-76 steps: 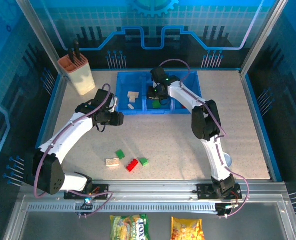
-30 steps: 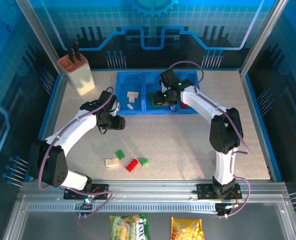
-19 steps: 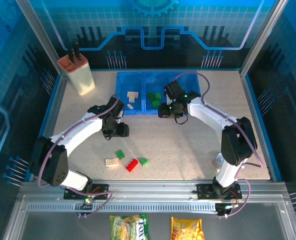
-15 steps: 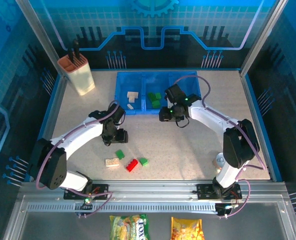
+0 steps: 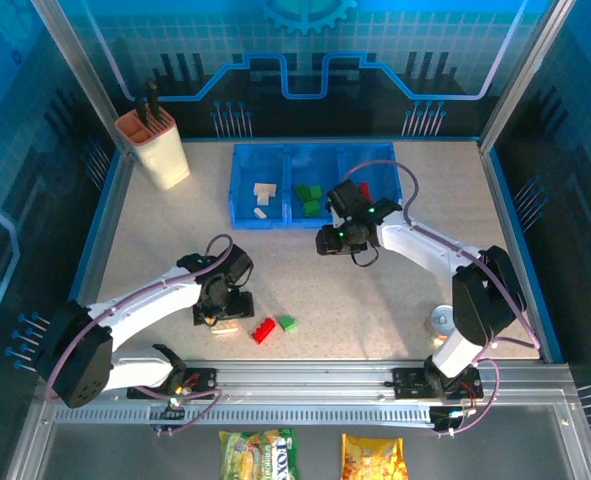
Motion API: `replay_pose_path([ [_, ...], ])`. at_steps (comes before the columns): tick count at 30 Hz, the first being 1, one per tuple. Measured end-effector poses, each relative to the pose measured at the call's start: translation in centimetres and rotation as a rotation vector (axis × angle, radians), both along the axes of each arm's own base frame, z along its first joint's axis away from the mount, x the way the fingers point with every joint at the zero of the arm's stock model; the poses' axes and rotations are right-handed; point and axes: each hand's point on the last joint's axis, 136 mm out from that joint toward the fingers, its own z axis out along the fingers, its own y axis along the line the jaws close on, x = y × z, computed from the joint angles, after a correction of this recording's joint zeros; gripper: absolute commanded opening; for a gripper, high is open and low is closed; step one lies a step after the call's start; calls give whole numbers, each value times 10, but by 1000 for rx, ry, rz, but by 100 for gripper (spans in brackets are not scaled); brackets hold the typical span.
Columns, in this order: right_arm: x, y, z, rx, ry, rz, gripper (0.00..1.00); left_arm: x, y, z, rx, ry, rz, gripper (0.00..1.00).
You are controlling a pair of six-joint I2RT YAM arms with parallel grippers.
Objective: Sort the legos into containers by color
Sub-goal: Pick up the lego from the middle-left of the table.
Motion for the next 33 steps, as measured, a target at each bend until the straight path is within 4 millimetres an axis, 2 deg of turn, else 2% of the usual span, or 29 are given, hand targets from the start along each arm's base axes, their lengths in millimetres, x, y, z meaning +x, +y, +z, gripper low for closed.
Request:
replay_pose_path([
  [5, -6, -4, -2, -12, -1, 0, 45, -7, 2, -2, 27, -9, 30, 96],
  [10, -9, -7, -3, -17, 0, -2, 45, -16, 10, -12, 47, 10, 47, 96],
  [18, -13, -5, -5, -22, 0, 10, 45, -18, 8, -23, 44, 26, 50, 86],
  [33, -21, 3, -6, -25, 3, 37, 45, -18, 6, -32, 55, 46, 41, 77],
])
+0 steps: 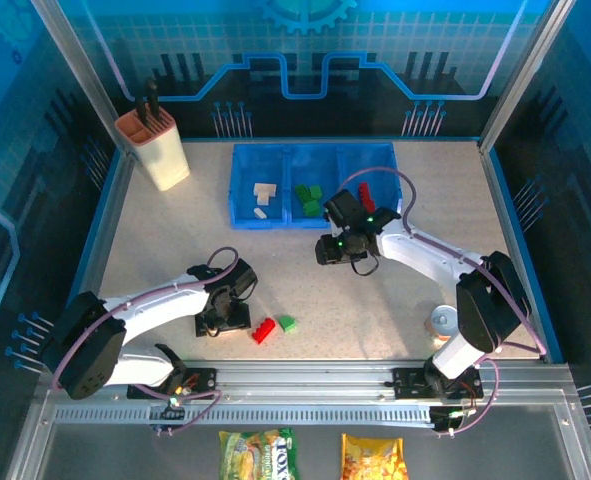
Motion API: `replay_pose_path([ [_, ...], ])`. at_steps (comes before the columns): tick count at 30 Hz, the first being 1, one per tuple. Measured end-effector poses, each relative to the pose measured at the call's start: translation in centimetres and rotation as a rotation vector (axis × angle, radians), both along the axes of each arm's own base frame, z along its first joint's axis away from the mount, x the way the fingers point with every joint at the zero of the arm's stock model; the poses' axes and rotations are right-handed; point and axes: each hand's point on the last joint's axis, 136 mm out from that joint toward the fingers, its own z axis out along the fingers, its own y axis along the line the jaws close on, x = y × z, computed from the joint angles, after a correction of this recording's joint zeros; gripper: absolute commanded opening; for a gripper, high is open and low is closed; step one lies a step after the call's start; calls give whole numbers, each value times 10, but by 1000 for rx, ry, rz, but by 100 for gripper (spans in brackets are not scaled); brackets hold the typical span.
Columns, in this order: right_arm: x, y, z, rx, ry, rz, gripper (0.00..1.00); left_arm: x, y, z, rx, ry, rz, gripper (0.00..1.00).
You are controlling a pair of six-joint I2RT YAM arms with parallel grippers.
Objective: Sort the legos into containers by color
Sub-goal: Pick up the lego from the middle-left of the table.
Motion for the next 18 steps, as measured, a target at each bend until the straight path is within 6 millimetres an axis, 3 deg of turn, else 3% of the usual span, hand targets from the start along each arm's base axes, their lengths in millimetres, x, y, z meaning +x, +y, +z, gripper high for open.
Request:
replay_pose_path([
  [18, -2, 3, -1, -12, 0, 1, 44, 2, 3, 0, 16, -10, -11, 65],
])
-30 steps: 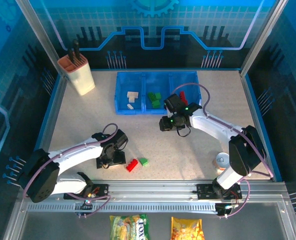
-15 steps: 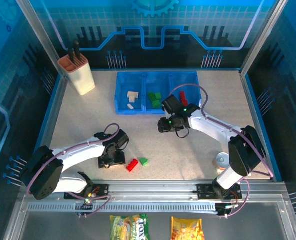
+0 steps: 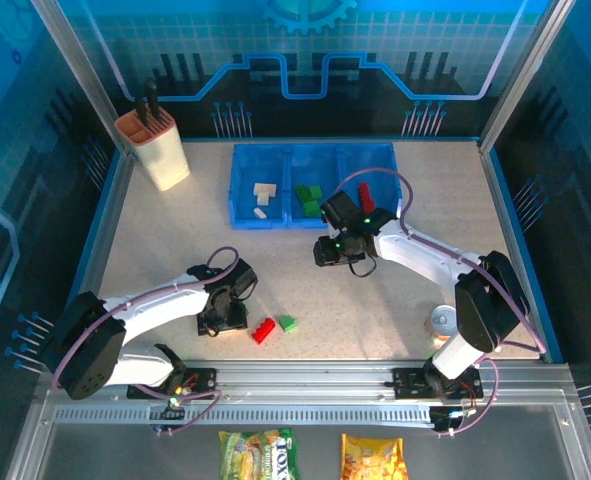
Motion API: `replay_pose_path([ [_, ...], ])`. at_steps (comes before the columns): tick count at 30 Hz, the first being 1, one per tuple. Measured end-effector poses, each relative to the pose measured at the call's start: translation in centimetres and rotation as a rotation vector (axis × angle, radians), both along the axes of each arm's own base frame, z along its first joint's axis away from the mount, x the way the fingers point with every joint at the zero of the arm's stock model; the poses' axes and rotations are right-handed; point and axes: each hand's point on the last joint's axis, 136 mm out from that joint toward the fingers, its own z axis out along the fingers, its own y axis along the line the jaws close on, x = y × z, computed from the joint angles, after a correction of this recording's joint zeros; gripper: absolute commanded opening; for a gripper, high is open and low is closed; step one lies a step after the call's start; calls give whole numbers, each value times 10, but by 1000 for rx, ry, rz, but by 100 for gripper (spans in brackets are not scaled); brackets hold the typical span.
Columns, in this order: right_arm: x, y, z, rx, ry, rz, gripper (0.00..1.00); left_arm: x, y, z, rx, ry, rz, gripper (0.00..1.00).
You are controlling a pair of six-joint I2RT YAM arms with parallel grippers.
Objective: Sort the legos into containers by color
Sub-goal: Pick up the lego from the middle-left of the table, then place the lego in the container.
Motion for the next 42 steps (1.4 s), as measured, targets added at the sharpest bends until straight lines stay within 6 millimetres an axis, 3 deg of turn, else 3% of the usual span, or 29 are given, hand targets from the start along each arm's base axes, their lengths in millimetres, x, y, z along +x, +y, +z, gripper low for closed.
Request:
replay_pose_path([
  [8, -2, 0, -1, -10, 2, 3, 44, 2, 0, 3, 2, -9, -11, 64],
  [21, -3, -7, 0, -33, -9, -8, 44, 36, -20, 43, -42, -117, -60, 64],
  [33, -30, -27, -9, -76, 15, -19, 44, 98, -44, 79, -31, -209, -134, 64],
  [42, -54, -36, -9, -88, 16, -23, 44, 164, -53, 100, -32, -264, -163, 64],
])
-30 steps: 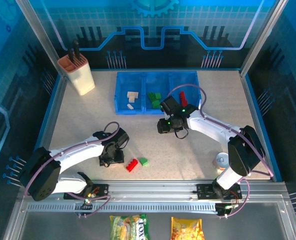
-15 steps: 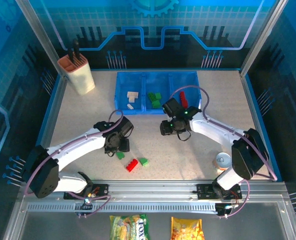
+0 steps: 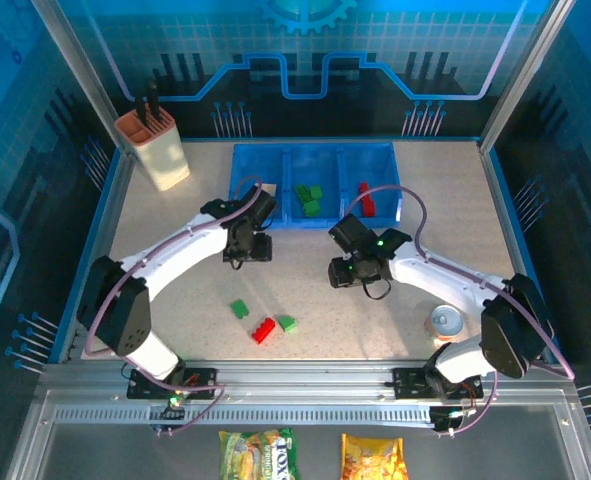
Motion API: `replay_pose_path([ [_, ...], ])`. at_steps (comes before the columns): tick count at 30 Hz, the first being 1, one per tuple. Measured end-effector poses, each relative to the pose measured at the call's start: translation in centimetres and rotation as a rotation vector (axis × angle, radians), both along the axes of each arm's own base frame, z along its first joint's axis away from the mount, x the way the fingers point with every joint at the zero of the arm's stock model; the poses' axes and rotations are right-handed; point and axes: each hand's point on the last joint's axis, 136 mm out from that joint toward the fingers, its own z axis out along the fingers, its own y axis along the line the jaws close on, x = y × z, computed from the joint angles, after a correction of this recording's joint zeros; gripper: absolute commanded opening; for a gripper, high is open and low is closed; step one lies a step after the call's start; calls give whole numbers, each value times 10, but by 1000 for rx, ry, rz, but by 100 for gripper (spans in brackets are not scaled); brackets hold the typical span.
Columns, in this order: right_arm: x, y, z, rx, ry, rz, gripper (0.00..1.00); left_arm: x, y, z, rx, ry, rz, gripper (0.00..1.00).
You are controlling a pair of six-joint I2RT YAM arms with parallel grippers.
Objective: Sort the legos into containers by color
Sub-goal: Place the lego in the container.
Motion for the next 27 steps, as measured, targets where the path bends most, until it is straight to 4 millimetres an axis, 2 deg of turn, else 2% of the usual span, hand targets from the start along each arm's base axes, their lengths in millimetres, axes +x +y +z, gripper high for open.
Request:
replay_pose_path([
  [14, -22, -18, 6, 14, -5, -41, 44, 104, 1, 12, -32, -58, 23, 64],
  [22, -28, -27, 8, 5, -10, -57, 44, 151, -5, 14, -53, -85, 33, 64],
  [27, -28, -27, 8, 3, -11, -59, 45, 178, -4, 8, -53, -95, 45, 65],
])
